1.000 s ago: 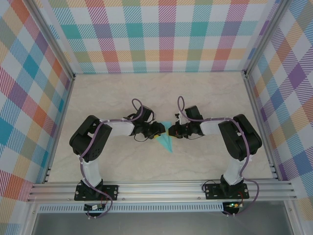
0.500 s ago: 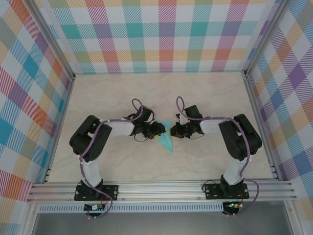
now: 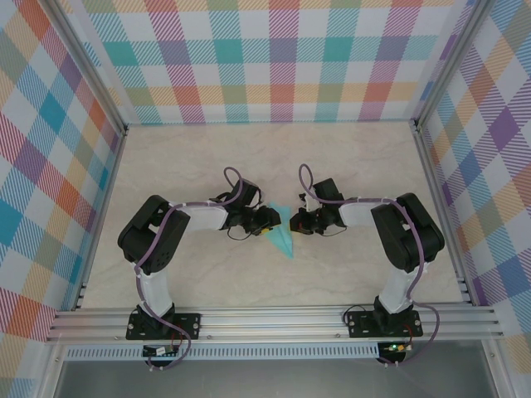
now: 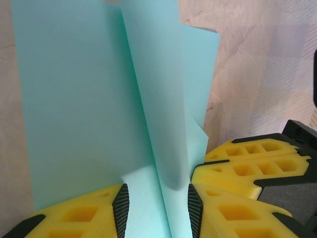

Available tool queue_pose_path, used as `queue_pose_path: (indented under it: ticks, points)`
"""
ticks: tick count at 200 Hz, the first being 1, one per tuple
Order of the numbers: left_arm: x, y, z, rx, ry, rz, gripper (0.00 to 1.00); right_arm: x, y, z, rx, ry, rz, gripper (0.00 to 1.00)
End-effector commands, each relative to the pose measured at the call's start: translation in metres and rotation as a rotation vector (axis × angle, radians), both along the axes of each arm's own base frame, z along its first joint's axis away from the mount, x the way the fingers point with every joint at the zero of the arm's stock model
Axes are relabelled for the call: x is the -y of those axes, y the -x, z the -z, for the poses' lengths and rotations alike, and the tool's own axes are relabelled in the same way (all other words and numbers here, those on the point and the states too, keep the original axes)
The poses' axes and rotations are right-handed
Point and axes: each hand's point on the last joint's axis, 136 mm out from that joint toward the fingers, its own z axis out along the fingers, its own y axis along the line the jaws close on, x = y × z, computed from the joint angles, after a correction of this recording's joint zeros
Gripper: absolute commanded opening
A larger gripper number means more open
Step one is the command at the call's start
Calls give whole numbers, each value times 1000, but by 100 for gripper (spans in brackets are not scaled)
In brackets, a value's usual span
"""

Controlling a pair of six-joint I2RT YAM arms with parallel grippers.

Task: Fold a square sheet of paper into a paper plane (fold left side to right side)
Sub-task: Fourth fold the wing at the center of the table.

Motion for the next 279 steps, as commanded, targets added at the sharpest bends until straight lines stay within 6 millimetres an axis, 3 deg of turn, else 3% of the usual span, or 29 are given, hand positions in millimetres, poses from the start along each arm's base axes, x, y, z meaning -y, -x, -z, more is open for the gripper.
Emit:
queue_pose_path:
  ticks: [1,56,113,171,248,279]
  points:
    - [-2,3,-1,1,-33,5,39,4,7,13,-40,41,-14,4]
    - [9,-7,-37,62,35,17,37,9,12,26,-79,79,-15,4]
    - [27,-17,-49,69,90,48,20,9,14,29,-85,91,-19,5]
    - [39,-27,-23,26,72,60,18,8,14,28,-81,106,-30,5]
    - [16,-16,15,-23,-64,44,17,8,13,26,-71,112,-35,6]
    - [9,-10,25,-38,-86,36,17,5,8,15,-38,93,-35,8]
